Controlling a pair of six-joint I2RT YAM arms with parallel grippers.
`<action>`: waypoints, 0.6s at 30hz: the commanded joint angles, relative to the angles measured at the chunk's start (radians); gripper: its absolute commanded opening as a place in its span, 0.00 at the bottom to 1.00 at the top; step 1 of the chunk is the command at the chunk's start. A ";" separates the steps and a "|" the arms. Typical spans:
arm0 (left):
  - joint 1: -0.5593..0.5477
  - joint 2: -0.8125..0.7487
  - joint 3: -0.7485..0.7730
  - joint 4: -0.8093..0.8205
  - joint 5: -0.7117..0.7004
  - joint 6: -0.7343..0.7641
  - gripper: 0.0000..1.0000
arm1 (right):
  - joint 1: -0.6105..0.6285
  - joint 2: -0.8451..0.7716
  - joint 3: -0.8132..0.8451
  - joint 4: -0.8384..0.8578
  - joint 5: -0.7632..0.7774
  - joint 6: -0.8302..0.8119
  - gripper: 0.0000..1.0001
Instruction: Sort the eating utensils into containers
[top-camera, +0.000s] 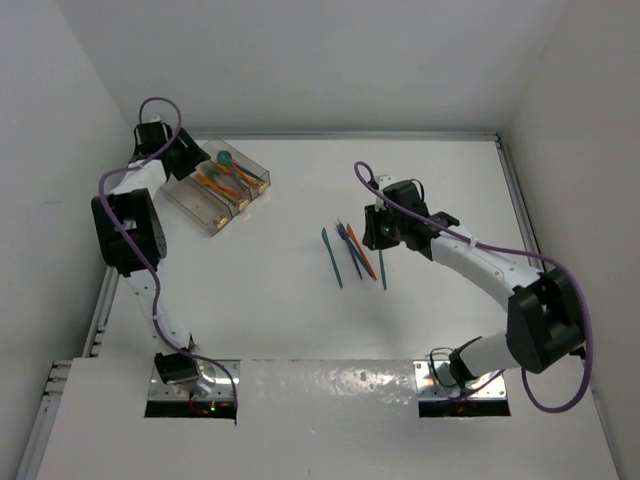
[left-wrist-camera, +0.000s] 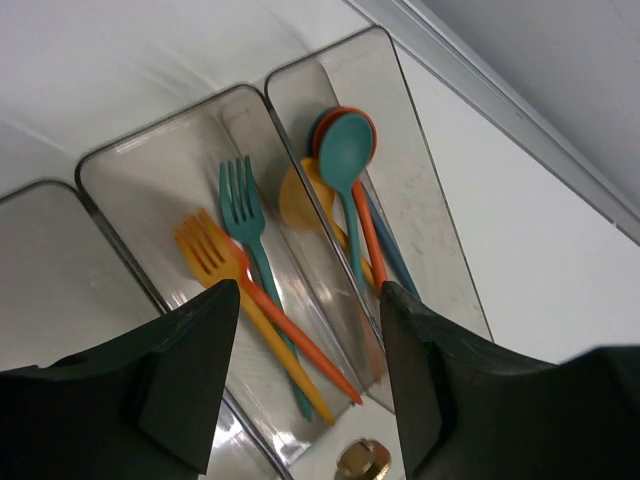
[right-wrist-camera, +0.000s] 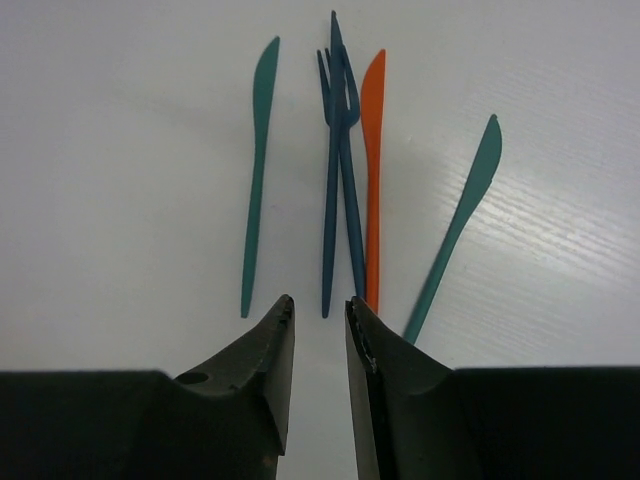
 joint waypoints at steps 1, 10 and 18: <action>-0.008 -0.130 -0.044 0.051 0.032 0.000 0.57 | 0.007 0.047 0.022 -0.005 0.007 -0.001 0.26; -0.138 -0.416 -0.199 -0.012 0.003 0.000 0.64 | 0.033 0.241 0.089 -0.028 0.040 -0.053 0.25; -0.270 -0.681 -0.414 -0.012 0.015 -0.051 0.64 | 0.037 0.372 0.155 -0.027 0.060 -0.091 0.25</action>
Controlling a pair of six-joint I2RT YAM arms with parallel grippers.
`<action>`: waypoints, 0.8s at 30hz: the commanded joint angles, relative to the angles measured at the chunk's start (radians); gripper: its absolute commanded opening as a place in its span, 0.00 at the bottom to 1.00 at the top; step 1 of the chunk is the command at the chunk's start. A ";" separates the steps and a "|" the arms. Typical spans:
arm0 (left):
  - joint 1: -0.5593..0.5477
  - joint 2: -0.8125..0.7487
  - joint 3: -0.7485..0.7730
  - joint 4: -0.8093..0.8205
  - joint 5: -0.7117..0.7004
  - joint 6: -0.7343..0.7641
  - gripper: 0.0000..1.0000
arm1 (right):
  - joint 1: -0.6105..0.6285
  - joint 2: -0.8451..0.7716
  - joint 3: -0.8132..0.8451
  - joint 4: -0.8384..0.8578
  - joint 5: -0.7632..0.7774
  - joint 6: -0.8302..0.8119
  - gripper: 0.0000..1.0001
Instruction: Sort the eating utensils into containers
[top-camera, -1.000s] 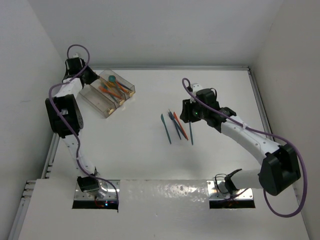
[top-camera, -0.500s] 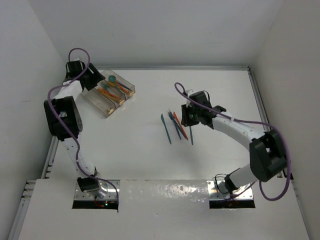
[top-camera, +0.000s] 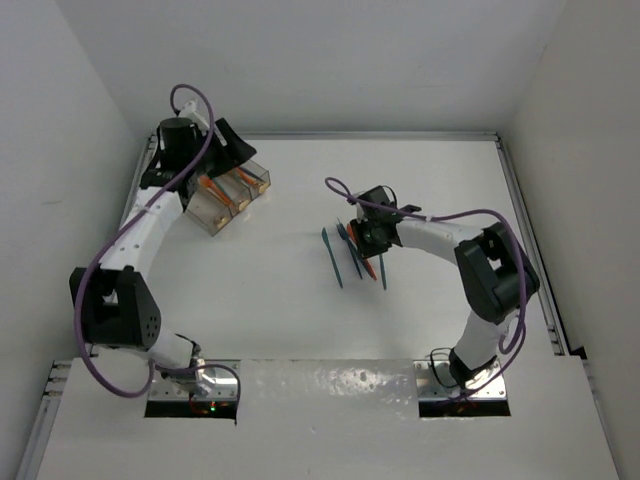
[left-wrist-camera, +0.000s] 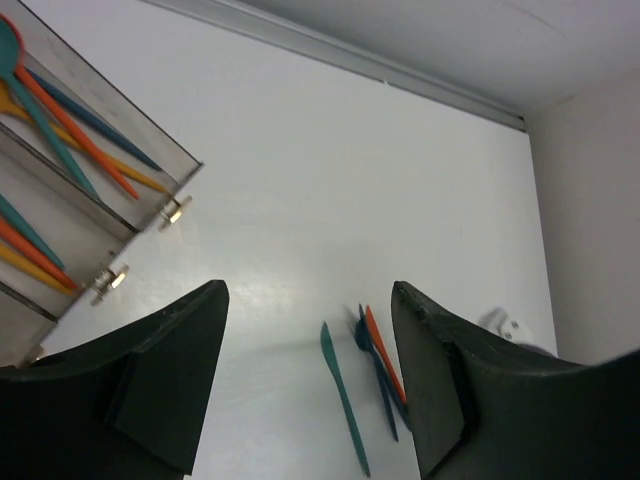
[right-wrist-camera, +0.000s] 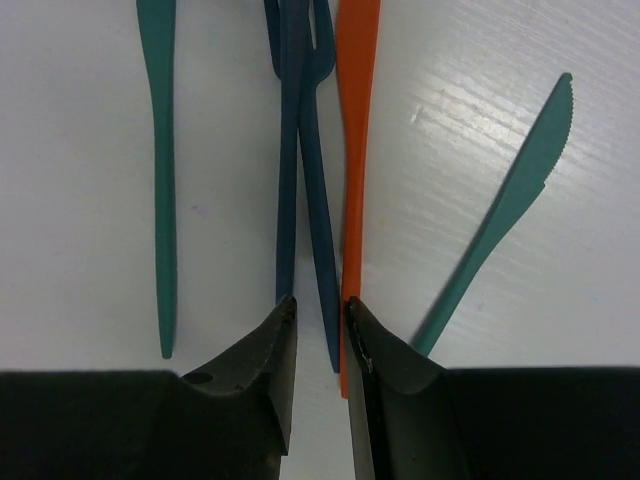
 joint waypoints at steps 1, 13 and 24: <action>-0.021 -0.074 -0.065 -0.007 0.015 -0.025 0.64 | 0.011 0.034 0.060 0.014 0.032 -0.031 0.25; -0.047 -0.273 -0.246 -0.053 0.059 -0.030 0.65 | 0.031 0.168 0.123 -0.003 0.081 -0.058 0.23; -0.047 -0.336 -0.315 -0.065 0.071 -0.028 0.65 | 0.046 0.177 0.121 -0.041 0.232 -0.068 0.34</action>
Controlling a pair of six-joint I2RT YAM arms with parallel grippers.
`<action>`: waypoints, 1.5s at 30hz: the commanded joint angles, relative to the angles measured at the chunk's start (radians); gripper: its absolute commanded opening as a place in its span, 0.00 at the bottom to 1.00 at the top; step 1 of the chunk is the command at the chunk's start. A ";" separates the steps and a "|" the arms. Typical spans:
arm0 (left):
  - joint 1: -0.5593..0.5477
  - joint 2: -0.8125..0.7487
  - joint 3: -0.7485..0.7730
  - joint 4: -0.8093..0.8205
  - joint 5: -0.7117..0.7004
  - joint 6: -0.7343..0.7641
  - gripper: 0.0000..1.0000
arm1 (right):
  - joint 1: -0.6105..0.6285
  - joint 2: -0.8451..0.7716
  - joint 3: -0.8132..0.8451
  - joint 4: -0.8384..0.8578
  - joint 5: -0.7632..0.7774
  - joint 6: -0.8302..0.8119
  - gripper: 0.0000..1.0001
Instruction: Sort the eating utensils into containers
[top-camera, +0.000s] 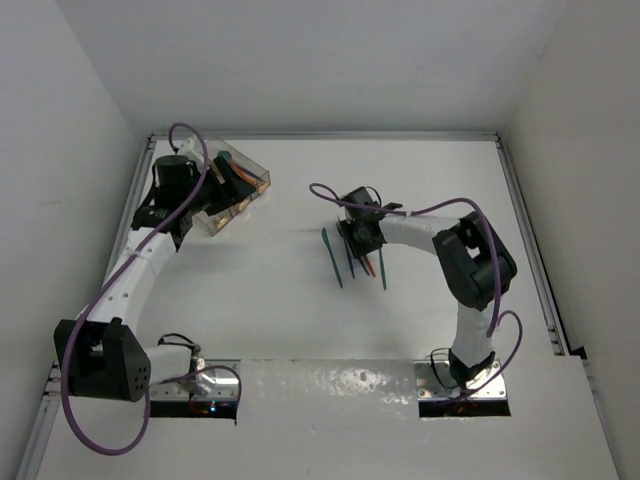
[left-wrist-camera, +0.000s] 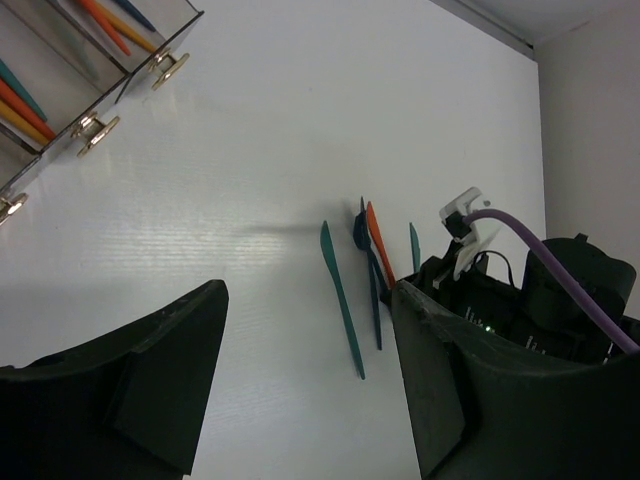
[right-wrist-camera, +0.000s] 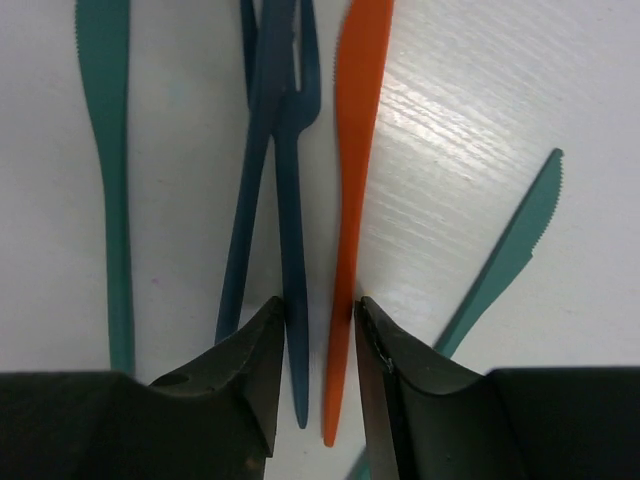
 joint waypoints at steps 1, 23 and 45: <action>-0.010 -0.041 -0.012 0.014 0.016 -0.002 0.65 | 0.004 0.018 0.012 -0.038 0.126 -0.006 0.34; -0.010 -0.076 -0.069 0.019 0.046 -0.004 0.65 | 0.004 -0.025 0.032 -0.005 0.032 -0.089 0.24; -0.086 -0.065 -0.118 0.140 0.203 -0.068 0.64 | 0.023 -0.187 0.009 0.074 0.139 -0.081 0.00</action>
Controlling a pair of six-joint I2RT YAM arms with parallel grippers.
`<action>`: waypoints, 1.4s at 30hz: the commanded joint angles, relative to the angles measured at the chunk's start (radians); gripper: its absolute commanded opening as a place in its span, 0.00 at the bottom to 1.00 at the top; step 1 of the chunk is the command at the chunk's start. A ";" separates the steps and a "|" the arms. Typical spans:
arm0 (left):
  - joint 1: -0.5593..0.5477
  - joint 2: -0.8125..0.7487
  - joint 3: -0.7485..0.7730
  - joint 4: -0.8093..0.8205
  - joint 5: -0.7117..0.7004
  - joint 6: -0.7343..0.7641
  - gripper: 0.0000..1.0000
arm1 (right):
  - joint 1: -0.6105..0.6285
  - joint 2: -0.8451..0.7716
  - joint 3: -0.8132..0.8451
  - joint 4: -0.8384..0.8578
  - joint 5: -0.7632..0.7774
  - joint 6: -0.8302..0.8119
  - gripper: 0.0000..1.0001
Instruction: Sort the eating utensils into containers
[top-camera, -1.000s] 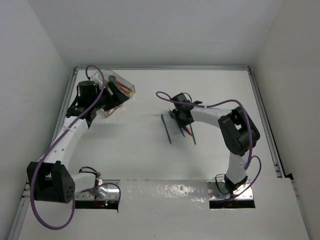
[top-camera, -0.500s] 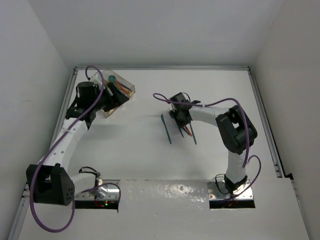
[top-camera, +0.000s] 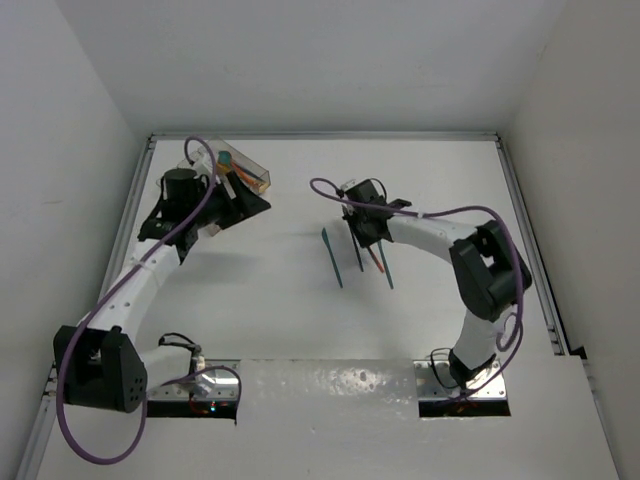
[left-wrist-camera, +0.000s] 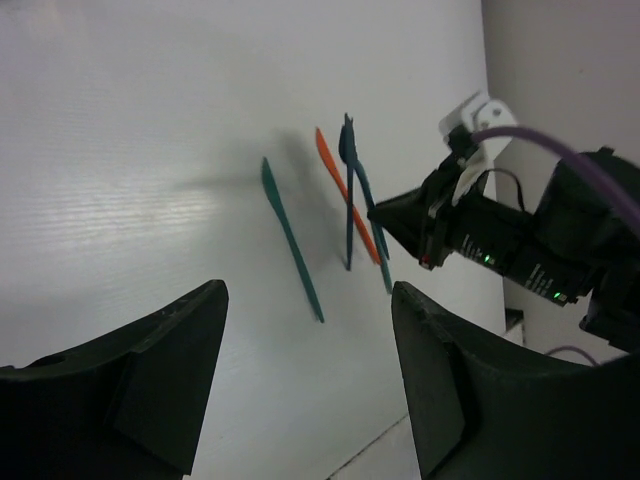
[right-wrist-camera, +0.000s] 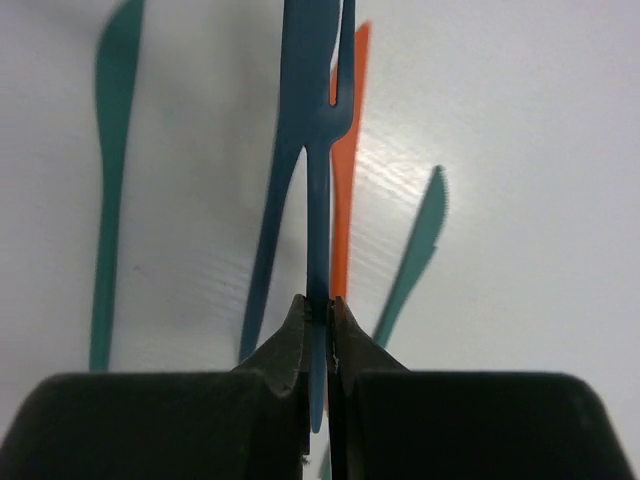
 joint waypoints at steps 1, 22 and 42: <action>-0.087 -0.005 -0.009 0.110 0.045 -0.049 0.64 | 0.026 -0.150 0.007 0.075 0.073 0.029 0.00; -0.385 0.193 -0.020 0.417 -0.072 -0.197 0.64 | 0.057 -0.386 -0.037 0.106 -0.132 0.178 0.00; -0.446 0.408 0.143 0.531 -0.144 -0.211 0.27 | 0.062 -0.402 -0.047 0.151 -0.332 0.248 0.00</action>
